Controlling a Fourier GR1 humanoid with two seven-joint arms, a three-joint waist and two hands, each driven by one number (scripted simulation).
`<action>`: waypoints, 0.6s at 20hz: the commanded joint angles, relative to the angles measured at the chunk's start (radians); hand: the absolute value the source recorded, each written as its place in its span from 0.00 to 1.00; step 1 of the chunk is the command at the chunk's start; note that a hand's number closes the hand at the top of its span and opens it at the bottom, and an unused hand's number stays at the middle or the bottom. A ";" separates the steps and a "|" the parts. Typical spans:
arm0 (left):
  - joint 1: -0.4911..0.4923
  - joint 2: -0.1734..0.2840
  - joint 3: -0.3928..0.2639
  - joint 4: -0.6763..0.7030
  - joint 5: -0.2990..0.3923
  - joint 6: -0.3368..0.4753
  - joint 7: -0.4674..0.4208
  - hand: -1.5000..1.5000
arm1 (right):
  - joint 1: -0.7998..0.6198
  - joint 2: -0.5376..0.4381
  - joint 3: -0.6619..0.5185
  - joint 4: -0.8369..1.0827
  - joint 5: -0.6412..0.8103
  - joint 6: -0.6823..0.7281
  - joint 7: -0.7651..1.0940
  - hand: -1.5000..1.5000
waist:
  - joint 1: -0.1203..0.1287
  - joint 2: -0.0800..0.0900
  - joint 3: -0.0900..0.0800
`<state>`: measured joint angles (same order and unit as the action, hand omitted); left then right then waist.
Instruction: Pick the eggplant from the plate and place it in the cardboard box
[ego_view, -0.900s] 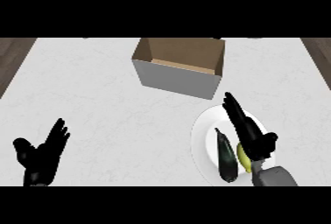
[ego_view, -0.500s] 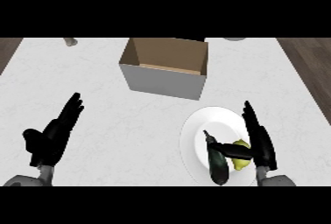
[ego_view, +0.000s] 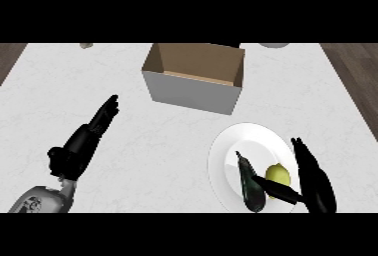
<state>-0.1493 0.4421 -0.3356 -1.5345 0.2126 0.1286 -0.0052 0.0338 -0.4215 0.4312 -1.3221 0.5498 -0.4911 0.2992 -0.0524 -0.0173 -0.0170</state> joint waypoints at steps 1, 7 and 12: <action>-0.037 -0.021 -0.026 0.006 -0.023 0.005 0.019 0.50 | -0.006 -0.052 0.091 -0.131 0.201 0.048 0.243 0.00 | 0.000 0.002 0.002; -0.047 -0.023 -0.039 -0.016 -0.029 -0.013 0.024 0.50 | -0.071 -0.034 0.147 -0.401 0.200 0.399 0.619 0.00 | 0.028 0.000 0.005; -0.089 -0.062 -0.038 0.028 -0.030 -0.010 0.031 0.50 | -0.173 0.087 0.176 -0.590 0.108 0.665 0.966 0.00 | 0.040 0.011 0.010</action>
<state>-0.2201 0.4049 -0.3630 -1.5153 0.1906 0.1147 0.0218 -0.0724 -0.4006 0.5821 -1.7770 0.6944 -0.0113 1.0085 -0.0244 -0.0101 -0.0099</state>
